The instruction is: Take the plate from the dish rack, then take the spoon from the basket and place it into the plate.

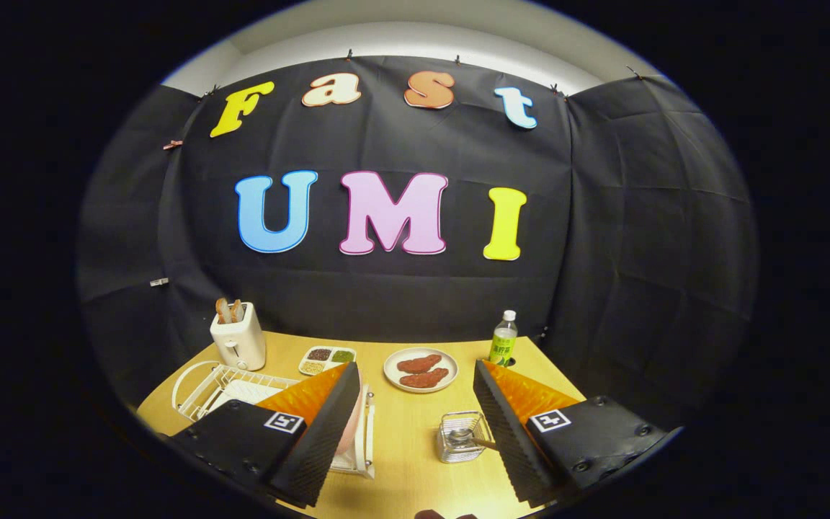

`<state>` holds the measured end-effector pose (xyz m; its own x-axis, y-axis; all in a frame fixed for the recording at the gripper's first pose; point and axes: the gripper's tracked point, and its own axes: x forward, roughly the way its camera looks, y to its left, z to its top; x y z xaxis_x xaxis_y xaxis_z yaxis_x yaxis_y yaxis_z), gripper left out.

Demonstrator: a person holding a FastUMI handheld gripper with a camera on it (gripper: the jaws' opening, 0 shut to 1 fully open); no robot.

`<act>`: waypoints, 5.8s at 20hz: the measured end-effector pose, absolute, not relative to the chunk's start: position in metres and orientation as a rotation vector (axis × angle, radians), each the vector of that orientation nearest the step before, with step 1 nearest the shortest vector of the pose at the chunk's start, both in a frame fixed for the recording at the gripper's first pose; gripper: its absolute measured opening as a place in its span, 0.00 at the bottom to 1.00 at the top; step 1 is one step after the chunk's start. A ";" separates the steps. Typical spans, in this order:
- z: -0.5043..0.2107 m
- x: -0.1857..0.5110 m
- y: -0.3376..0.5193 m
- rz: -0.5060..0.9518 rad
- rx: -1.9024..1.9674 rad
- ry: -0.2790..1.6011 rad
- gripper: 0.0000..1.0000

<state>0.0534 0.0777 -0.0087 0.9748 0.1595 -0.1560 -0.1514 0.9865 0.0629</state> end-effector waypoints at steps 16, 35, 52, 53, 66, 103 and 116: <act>-0.106 0.136 0.173 0.212 0.016 0.489 0.94; -0.135 0.155 0.187 0.049 -0.105 0.564 0.25; -0.107 0.127 0.162 0.123 -0.007 0.571 0.23; -0.109 0.118 0.155 0.135 0.013 0.584 0.23; -0.145 0.002 0.056 0.232 0.272 0.733 0.23; -0.230 0.027 -0.016 0.669 0.084 0.559 0.98; -0.209 0.091 -0.009 0.568 -0.058 0.214 0.96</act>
<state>0.0905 -0.0089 -0.2090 0.8217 0.5272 -0.2165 -0.5392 0.8422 0.0046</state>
